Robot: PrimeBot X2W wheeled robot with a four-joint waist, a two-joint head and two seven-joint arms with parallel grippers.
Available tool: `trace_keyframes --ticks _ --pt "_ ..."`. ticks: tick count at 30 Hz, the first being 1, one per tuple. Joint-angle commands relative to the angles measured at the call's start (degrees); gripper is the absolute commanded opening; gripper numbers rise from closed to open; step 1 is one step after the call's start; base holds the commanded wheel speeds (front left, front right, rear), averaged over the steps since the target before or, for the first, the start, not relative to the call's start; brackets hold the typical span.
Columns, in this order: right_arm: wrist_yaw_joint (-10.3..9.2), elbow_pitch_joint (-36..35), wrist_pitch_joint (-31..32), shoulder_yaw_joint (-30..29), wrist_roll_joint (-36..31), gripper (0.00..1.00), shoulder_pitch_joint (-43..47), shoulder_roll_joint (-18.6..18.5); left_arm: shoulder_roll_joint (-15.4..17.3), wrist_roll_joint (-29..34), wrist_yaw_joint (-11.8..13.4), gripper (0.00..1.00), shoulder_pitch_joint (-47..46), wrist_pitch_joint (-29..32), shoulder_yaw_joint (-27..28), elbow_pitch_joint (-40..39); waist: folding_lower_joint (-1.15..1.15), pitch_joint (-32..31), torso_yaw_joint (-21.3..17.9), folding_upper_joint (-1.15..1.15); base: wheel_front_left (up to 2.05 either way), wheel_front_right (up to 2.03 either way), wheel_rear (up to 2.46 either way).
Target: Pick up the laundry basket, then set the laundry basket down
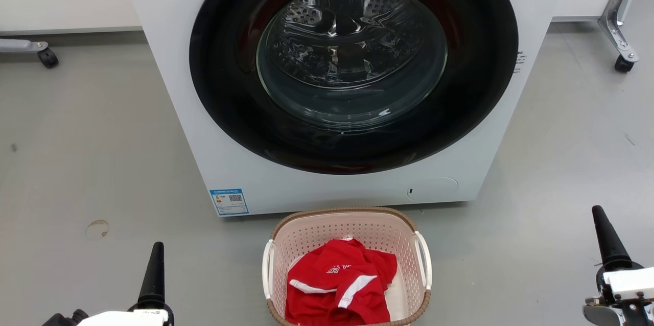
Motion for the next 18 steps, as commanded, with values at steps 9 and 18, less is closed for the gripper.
trace_keyframes --ticks 9,18 --pt "0.16 -1.03 -2.45 1.56 -9.45 1.0 -3.39 -2.49 2.09 9.77 2.17 1.0 -0.58 -2.26 -1.22 -2.4 -0.01 -0.12 0.01 0.0 0.0 0.0 0.0" --pt "0.18 -0.98 -3.81 2.25 -16.64 1.0 -3.73 -2.76 3.82 17.93 4.8 1.0 -0.53 -3.3 -3.47 -2.32 -0.01 -0.24 0.03 0.0 0.0 0.0 0.0"
